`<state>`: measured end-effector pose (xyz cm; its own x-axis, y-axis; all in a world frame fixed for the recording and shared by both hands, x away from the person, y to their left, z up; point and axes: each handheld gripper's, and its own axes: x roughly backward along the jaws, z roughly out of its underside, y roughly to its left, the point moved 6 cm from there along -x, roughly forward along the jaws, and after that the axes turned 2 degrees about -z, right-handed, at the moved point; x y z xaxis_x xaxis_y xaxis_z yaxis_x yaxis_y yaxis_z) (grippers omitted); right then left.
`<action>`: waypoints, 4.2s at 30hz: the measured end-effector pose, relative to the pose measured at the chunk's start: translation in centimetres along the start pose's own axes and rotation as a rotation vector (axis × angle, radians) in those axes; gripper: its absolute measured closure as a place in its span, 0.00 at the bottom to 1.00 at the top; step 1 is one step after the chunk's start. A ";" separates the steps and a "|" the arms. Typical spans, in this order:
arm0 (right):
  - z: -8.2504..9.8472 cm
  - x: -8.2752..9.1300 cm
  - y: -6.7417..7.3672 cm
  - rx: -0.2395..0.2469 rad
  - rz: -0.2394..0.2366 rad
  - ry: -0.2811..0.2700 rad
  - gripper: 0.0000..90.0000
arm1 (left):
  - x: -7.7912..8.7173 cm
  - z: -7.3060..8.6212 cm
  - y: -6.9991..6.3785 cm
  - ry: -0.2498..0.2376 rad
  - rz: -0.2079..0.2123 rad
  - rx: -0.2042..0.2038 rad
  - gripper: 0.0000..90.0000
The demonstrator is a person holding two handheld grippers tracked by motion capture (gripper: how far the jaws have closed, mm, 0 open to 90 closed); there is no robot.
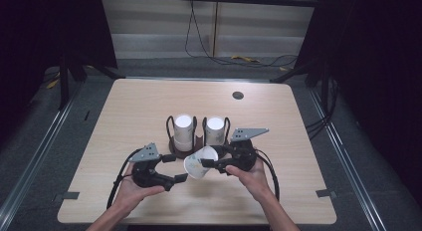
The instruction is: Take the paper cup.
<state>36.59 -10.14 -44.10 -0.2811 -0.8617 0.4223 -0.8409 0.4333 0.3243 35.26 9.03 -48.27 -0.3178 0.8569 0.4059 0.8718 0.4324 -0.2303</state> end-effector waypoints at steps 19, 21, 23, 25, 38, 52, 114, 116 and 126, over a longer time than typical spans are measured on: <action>0.5 -1.4 1.0 0.012 -0.107 0.000 0.43 | -1.2 0.7 -0.8 0.024 0.040 -0.052 0.23; 0.5 -1.5 1.1 0.016 -0.113 -0.001 0.43 | -1.3 0.8 -0.8 0.022 0.038 -0.057 0.22; 0.5 -1.6 1.1 0.014 -0.112 0.003 0.43 | -1.4 0.7 -0.9 0.013 0.038 -0.058 0.22; 0.4 -1.6 1.1 0.015 -0.117 0.001 0.43 | -1.4 0.6 -0.8 0.002 0.045 -0.059 0.21; 0.2 -2.2 1.6 0.014 -0.136 0.011 0.43 | -1.8 0.6 -1.0 -0.017 0.060 -0.071 0.20; 0.1 -2.2 1.6 -0.015 -0.161 -0.009 0.43 | -1.6 0.6 -1.1 -0.013 0.062 -0.098 0.22; 1.5 -1.5 0.7 0.131 -0.043 0.258 0.23 | -1.1 0.6 0.4 0.205 0.004 -0.168 0.27; 1.5 -1.7 0.6 0.141 -0.046 0.278 0.23 | -1.2 0.6 0.3 0.207 0.007 -0.171 0.27; 1.5 -2.2 0.6 0.177 -0.058 0.345 0.22 | -1.1 0.5 0.0 0.225 0.013 -0.184 0.27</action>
<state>35.98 -8.33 -46.12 -0.0845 -0.7311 0.6770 -0.9261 0.3084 0.2174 35.45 8.25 -49.16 -0.2333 0.7695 0.5944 0.9349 0.3456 -0.0805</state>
